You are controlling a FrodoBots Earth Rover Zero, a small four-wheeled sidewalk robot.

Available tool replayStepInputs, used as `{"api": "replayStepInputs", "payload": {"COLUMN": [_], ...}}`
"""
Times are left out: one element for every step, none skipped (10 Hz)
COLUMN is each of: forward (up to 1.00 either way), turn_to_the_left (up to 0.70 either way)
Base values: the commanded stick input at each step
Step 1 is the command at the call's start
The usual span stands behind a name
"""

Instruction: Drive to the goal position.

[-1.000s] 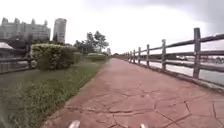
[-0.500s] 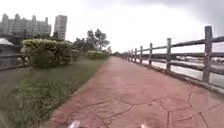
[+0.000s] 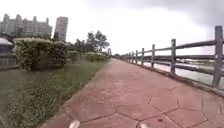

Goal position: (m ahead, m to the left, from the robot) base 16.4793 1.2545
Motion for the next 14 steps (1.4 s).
{"api": "replayStepInputs", "payload": {"forward": [0.7,0.7,0.7,0.7,0.7,0.7,0.7,0.7,0.7,0.7,0.7,0.7,0.7,0.7], "turn_to_the_left": [0.0,0.0,0.0,0.0,0.0,0.0,0.0,0.0,0.0,0.0,0.0,0.0,0.0,0.0]}}
